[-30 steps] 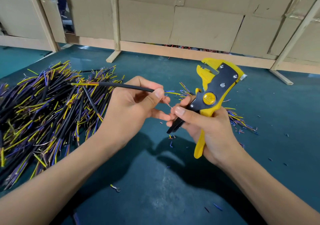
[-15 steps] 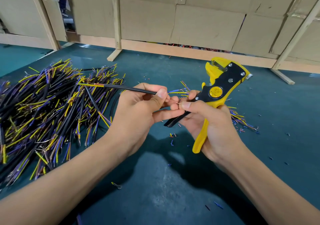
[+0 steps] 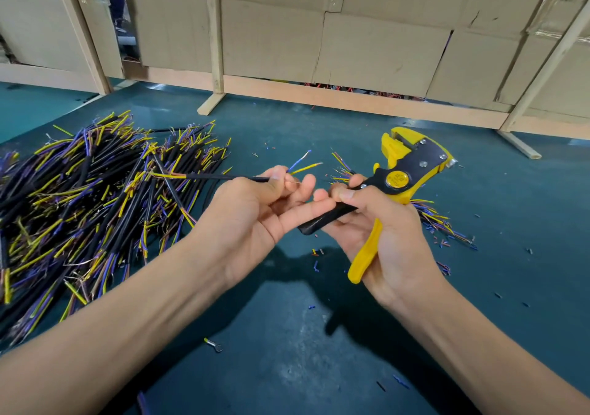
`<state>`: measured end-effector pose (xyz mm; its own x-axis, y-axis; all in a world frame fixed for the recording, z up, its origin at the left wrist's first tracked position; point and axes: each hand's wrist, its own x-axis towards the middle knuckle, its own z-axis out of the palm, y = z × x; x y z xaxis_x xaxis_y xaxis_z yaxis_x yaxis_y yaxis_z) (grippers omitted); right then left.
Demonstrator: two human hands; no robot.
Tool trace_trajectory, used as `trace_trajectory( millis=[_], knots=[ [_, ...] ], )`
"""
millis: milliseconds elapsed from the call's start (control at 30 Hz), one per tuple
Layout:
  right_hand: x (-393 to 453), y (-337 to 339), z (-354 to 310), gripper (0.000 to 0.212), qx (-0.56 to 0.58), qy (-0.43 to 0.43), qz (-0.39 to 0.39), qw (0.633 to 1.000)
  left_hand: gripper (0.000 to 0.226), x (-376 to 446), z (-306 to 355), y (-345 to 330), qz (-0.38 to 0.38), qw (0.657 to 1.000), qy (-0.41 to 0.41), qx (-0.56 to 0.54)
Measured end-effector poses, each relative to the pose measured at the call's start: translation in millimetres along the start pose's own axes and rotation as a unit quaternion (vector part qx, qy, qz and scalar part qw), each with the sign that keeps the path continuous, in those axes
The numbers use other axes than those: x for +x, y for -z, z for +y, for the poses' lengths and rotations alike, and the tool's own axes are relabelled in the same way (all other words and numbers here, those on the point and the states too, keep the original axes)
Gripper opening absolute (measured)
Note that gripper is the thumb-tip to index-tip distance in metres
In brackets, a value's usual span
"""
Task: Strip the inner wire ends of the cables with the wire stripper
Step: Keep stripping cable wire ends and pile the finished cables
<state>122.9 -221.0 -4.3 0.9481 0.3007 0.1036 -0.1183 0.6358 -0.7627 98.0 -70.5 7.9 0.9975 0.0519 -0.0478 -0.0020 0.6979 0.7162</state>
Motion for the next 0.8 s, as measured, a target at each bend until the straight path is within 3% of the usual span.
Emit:
trace_trajectory(
  millis=[133, 300, 567, 800],
  knots=[
    [1.5, 4.5, -2.4, 0.015, -0.022, 0.024, -0.003, 0.999, 0.013, -0.1, 1.2, -0.3, -0.016, 0.998, -0.043, 0.053],
    [2.2, 8.9, -8.0, 0.009, -0.170, 0.068, 0.008, 0.983, 0.010, 0.4, 1.9, 2.9, -0.008, 0.983, -0.096, 0.155],
    [4.4, 15.9, -11.5, 0.015, -0.215, 0.132, -0.010, 0.968, 0.011, -1.3, 4.7, 5.1, -0.021, 0.974, -0.087, 0.207],
    [4.4, 19.0, -9.6, 0.018, -0.234, 0.130, -0.013, 0.963, 0.011, -2.4, 5.1, 5.7, -0.022, 0.969, -0.075, 0.235]
  ],
)
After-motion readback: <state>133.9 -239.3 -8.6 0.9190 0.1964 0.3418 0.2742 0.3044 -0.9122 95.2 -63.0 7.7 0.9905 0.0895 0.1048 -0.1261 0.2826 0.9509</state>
